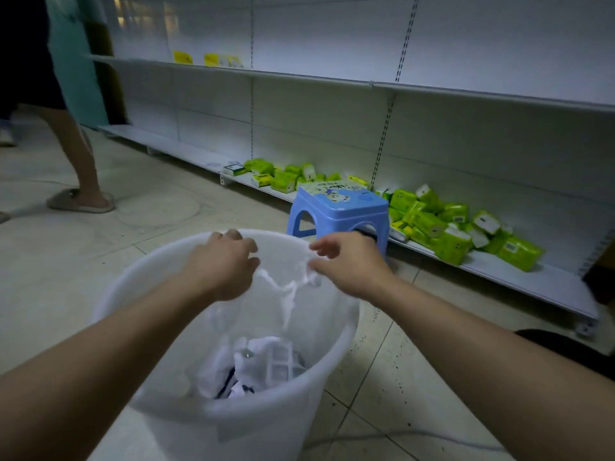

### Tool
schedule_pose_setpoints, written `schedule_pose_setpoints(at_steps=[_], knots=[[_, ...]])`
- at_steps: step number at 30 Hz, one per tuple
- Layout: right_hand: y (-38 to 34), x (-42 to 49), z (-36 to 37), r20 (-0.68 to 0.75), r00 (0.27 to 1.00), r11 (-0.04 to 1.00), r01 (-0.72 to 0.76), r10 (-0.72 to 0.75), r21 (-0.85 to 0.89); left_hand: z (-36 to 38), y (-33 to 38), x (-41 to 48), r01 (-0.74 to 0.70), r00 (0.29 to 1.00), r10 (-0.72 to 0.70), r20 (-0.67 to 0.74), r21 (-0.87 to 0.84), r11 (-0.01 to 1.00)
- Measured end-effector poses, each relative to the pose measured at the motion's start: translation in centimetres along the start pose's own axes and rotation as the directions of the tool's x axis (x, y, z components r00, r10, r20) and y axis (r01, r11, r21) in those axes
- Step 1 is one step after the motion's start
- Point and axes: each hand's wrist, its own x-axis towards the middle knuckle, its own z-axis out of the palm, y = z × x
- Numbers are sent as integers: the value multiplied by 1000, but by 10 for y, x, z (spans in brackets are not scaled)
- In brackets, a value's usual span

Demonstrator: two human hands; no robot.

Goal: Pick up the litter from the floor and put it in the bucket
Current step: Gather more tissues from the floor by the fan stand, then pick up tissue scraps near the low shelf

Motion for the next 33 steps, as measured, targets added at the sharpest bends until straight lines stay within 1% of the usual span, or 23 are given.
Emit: schedule_pose_setpoints(at_steps=[1,2,3,5,6,9,11,13,15,17,19,22,24,26,28,29,33], knots=[[5,-2,3,74,997,988,28,-17,-152,1,6,-2,-30,999,29,-14,-12,999],[10,-4,4,112,993,961,63,-33,-270,2,15,-4,-65,997,63,-35,-41,997],[15,-6,2,121,991,930,99,-59,-354,3,27,-6,-107,993,103,-55,-74,992],[31,-8,-10,103,989,879,143,-108,-454,6,55,-8,-179,983,172,-61,-131,975],[42,-11,-20,79,990,863,141,-118,-486,9,72,-9,-209,978,204,-47,-157,965],[87,-28,-63,9,996,829,82,-93,-553,27,131,-12,-330,941,338,1,-217,919],[126,-50,-91,-26,1000,830,-10,-6,-558,43,172,-14,-417,903,430,-4,-255,872],[170,-84,-111,-54,990,838,-141,132,-527,63,214,-21,-481,861,508,10,-305,822],[214,-130,-124,-83,952,832,-299,296,-467,89,263,-36,-542,797,600,71,-354,762],[252,-183,-130,-83,894,789,-430,441,-439,117,314,-60,-590,700,694,169,-411,695],[283,-240,-135,-99,820,725,-549,564,-417,144,360,-86,-631,588,774,238,-463,622],[314,-337,-147,-131,666,583,-718,734,-380,182,410,-127,-669,421,840,341,-509,542],[320,-403,-148,-145,540,482,-822,829,-304,201,430,-156,-686,287,859,423,-535,493],[317,-463,-143,-148,381,353,-917,913,-184,216,446,-186,-695,166,864,476,-565,445],[311,-515,-134,-109,248,236,-965,963,-110,230,460,-216,-700,64,858,509,-590,403],[308,-537,-128,-84,193,186,-978,978,-91,237,468,-231,-709,19,854,521,-595,379],[299,-608,-100,-12,-8,-9,-999,1000,-50,260,494,-285,-717,-109,845,523,-630,298]])
